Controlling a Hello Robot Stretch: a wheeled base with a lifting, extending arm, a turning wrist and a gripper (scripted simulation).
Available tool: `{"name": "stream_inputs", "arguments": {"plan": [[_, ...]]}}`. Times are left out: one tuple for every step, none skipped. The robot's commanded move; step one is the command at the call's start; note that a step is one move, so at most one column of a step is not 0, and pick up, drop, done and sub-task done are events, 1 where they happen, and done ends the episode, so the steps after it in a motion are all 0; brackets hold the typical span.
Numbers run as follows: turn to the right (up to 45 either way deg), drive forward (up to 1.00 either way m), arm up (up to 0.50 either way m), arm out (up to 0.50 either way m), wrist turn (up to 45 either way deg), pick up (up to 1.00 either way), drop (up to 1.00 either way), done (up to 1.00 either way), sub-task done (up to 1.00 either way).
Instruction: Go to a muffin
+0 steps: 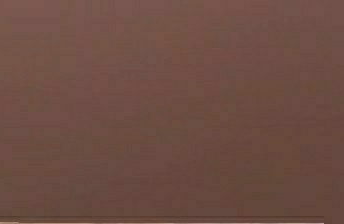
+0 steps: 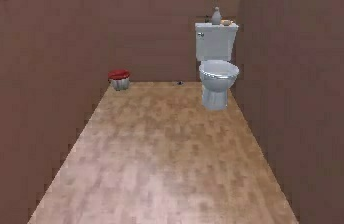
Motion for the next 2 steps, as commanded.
{"name": "stream_inputs", "arguments": {"plan": [[-30.0,0.0,0.0,0.0,0.0,0.0,0.0,0.0,0.0],[0.0,0.4,0.0,0.0,0.0,0.0,0.0,0.0,0.0]]}}
